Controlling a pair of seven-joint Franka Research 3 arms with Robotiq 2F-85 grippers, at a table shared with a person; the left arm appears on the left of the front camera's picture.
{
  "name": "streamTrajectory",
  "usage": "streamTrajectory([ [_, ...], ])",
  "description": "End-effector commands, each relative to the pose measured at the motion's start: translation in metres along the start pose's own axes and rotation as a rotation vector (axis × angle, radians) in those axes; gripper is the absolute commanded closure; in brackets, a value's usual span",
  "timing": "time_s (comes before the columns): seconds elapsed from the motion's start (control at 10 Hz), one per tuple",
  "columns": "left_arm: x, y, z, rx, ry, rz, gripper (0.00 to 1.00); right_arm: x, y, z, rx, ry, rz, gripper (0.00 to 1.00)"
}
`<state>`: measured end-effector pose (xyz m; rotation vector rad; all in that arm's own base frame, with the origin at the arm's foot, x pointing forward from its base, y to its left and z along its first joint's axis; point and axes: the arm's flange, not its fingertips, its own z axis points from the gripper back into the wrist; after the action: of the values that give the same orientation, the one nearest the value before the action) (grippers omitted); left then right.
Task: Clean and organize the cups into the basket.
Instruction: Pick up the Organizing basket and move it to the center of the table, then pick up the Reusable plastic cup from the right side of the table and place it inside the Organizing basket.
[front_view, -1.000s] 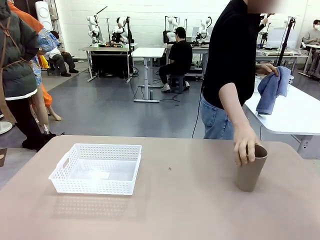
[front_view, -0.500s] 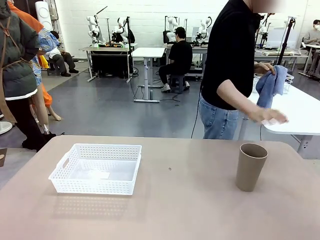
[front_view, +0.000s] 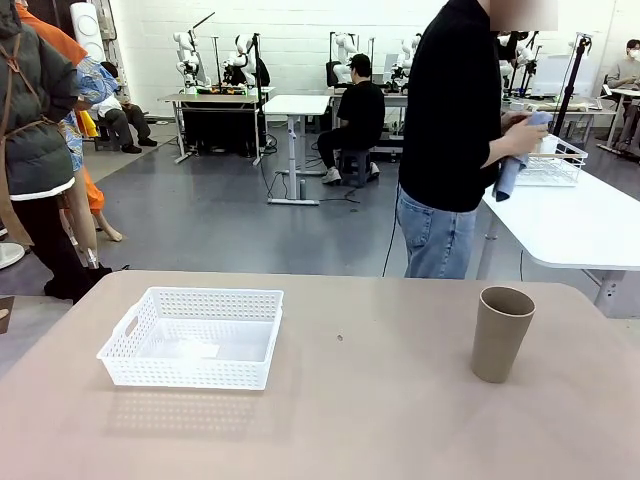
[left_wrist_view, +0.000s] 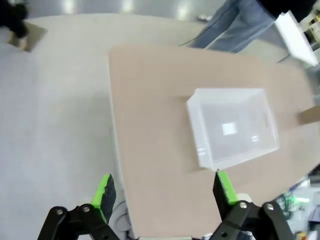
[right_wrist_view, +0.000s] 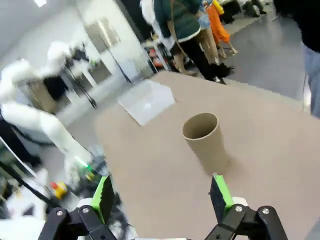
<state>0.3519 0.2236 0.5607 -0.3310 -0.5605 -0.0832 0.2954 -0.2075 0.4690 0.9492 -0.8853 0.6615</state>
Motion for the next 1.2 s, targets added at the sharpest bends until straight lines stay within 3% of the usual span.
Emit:
streamTrajectory([
  [0.0, -0.002, -0.035, -0.027, 0.159, 0.142, -0.067, 0.00, -0.023, 0.004, -0.033, -0.057, 0.028, 0.213, 0.00],
  [0.1, 0.005, -0.055, -0.045, 0.283, 0.219, -0.108, 0.00, -0.025, 0.002, -0.042, -0.049, 0.049, 0.249, 0.00],
  [0.5, 0.029, -0.097, -0.111, 0.563, 0.393, -0.102, 0.00, -0.038, -0.012, -0.055, 0.075, 0.194, 0.163, 0.00],
  [0.6, 0.033, -0.103, -0.127, 0.600, 0.421, -0.097, 0.00, -0.035, -0.003, -0.058, 0.021, 0.127, 0.222, 0.00],
  [0.7, 0.035, -0.109, -0.143, 0.622, 0.450, -0.094, 0.00, -0.035, -0.003, -0.058, 0.021, 0.127, 0.222, 0.00],
  [0.9, 0.027, -0.122, -0.179, 0.678, 0.400, -0.097, 0.00, -0.035, -0.003, -0.058, 0.021, 0.127, 0.222, 0.00],
  [1.1, 0.019, -0.141, -0.201, 0.642, 0.355, -0.085, 0.00, -0.035, -0.003, -0.058, 0.021, 0.127, 0.222, 0.00],
])
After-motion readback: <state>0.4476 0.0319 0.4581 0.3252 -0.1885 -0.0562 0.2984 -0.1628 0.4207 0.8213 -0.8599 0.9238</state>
